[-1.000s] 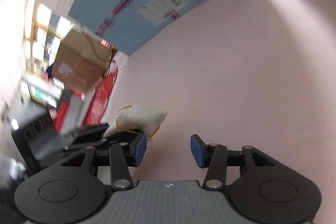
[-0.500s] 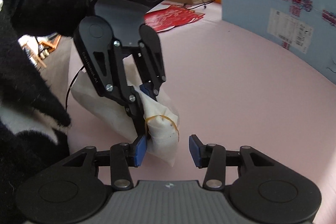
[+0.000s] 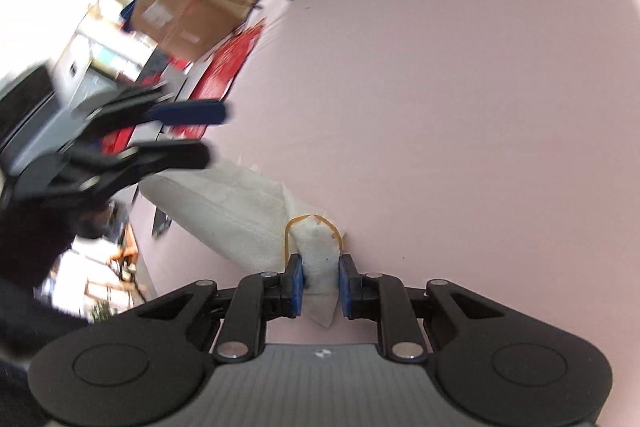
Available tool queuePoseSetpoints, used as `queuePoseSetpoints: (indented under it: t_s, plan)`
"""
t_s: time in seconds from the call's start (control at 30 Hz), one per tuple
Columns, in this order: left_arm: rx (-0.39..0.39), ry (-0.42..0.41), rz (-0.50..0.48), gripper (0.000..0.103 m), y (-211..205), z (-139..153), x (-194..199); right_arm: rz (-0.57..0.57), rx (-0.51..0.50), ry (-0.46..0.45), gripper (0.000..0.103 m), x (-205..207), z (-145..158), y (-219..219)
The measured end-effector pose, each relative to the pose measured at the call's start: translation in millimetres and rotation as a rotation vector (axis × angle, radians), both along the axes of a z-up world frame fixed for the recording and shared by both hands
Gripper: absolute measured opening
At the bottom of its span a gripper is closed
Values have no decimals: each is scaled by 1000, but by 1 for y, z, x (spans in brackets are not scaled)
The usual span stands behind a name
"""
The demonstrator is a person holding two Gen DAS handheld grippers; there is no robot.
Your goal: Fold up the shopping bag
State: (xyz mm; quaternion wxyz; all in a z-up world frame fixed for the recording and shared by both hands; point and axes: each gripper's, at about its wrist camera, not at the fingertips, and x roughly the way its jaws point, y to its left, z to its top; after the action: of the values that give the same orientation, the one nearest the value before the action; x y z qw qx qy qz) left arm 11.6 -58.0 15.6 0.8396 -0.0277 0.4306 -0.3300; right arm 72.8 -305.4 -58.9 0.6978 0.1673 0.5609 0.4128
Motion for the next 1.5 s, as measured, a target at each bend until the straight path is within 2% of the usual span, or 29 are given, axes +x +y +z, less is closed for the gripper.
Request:
queuePoseSetpoints:
  t_s: [0.03,0.13,0.2,0.3,0.47,0.53,0.63,0.87,0.9,0.93,1.03,1.07,1.1,1.13,1.2,1.27,1.3,1.4,1.5]
  plan:
    - [-8,25,9,20,-7,-1,-1,-10,-11,-7,20,-1,1,0]
    - [39,93,86,19,-30,-25,-2,-19,-52,-58,20,-10,6,3]
    - [31,123,142,18,-36,-35,5,-12,-75,-96,20,-15,8,3]
    - [128,97,185,16,-42,-42,5,-6,-96,-144,18,-22,9,4]
    - [190,121,249,13,-53,-43,7,33,-142,-259,18,-36,14,8]
    - [249,115,262,13,-64,-46,6,64,-171,-327,19,-43,18,13]
    - [367,71,273,12,-80,-50,1,108,-218,-435,19,-55,22,21]
    - [539,-72,354,14,-86,-54,-13,97,-193,-471,18,-62,19,18]
    - [590,-102,393,6,-84,-54,-13,101,-191,-482,18,-64,19,17]
    - [624,-124,439,4,-79,-53,-10,105,-191,-491,18,-65,19,18]
    - [578,-57,577,3,-38,-46,8,134,-192,-524,18,-69,17,21]
    - [563,-34,602,3,-25,-45,11,154,-201,-561,18,-73,17,22]
    - [517,-23,616,3,-14,-39,10,173,-210,-594,18,-77,17,23]
    - [465,-45,618,4,-11,-28,4,185,-216,-615,18,-80,17,23]
    - [367,-95,587,4,-10,-8,-7,181,-210,-597,18,-79,18,23]
    - [240,-119,425,7,-24,8,-23,147,-176,-508,18,-68,18,18]
    - [230,-121,362,8,-33,9,-29,121,-144,-431,18,-58,17,14]
    - [341,-140,276,14,-55,2,-34,72,-73,-273,17,-36,11,3]
    - [424,-151,180,24,-68,-13,-35,63,-36,-207,18,-26,6,-2]
